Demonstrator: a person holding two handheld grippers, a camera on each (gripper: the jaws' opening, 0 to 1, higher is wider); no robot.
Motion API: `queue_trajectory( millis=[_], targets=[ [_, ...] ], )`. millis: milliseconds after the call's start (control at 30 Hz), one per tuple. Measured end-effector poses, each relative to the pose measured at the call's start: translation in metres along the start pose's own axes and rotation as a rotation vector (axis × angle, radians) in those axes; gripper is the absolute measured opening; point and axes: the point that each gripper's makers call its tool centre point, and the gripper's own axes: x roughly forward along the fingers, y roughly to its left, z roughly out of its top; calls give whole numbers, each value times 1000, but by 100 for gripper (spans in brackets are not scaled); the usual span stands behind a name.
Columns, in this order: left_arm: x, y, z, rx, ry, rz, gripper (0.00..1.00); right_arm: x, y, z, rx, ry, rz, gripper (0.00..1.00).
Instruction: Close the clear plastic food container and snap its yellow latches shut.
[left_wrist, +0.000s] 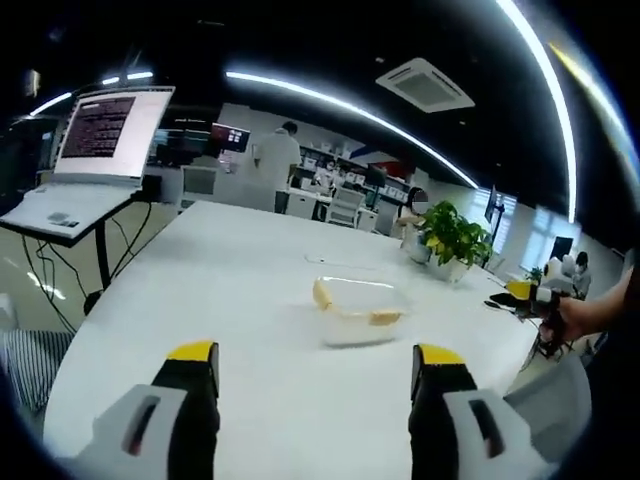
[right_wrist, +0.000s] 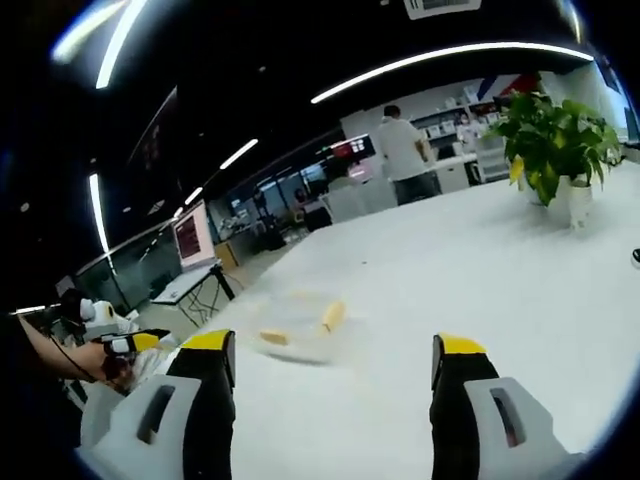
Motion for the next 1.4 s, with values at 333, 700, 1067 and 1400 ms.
queue_trajectory(
  millis=[333,700,1067,1400],
  targets=[
    [-16,-13,-5,-21,-3,-15,73,-14,9,-2,-35,15,9,79],
    [-30,-30,-12,-12,-6,-37,73,-22,17,-5,-27,18,13,79],
    [-28,-47,-17,8,-39,-55,70,-19,40,-24,-121,41,35,83],
    [-12,-56,-34,33,26,-76,65,-15,59,-53,-262,152,102,74]
  ],
)
